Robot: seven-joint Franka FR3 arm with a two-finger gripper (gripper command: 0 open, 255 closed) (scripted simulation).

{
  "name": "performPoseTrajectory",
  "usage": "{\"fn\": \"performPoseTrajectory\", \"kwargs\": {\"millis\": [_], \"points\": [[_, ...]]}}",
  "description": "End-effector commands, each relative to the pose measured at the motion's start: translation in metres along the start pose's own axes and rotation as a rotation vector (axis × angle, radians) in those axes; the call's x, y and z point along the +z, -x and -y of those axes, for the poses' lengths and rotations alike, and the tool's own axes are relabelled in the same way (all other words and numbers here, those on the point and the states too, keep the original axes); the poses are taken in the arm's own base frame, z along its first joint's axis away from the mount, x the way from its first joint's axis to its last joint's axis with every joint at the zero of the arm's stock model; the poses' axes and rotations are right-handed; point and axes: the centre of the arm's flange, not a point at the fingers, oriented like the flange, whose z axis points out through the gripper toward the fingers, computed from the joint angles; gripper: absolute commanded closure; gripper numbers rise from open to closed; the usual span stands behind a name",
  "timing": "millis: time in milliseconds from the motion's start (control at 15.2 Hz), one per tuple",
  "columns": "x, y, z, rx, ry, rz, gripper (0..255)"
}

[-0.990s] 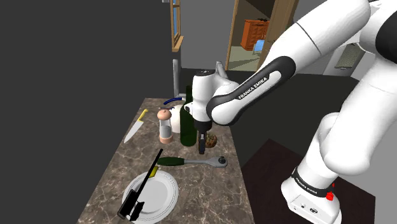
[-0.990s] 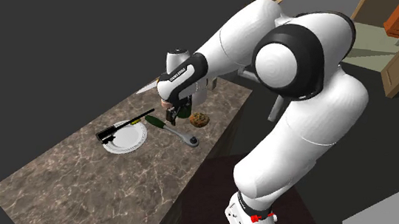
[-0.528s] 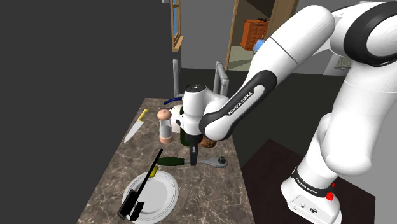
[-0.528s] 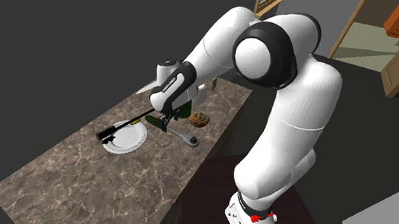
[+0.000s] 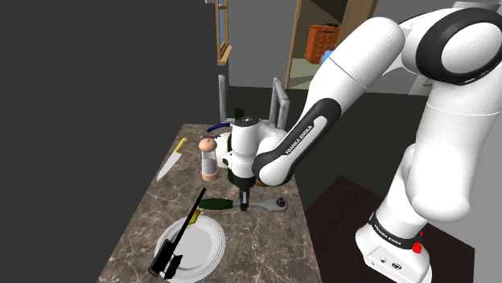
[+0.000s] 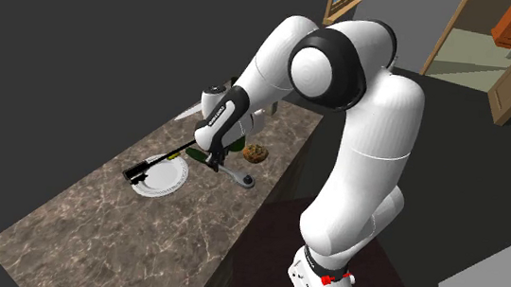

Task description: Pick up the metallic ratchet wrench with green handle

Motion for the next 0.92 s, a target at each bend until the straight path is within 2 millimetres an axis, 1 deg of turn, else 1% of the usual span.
{"fn": "performPoseTrajectory", "kwargs": {"millis": [0,462,858], "points": [[0.0,0.0,0.0,0.0,0.0,0.0,255],[0.001,0.0,0.0,0.0,0.0,0.0,255],[-0.031,0.0,0.001,0.0,0.0,0.0,255]]}}
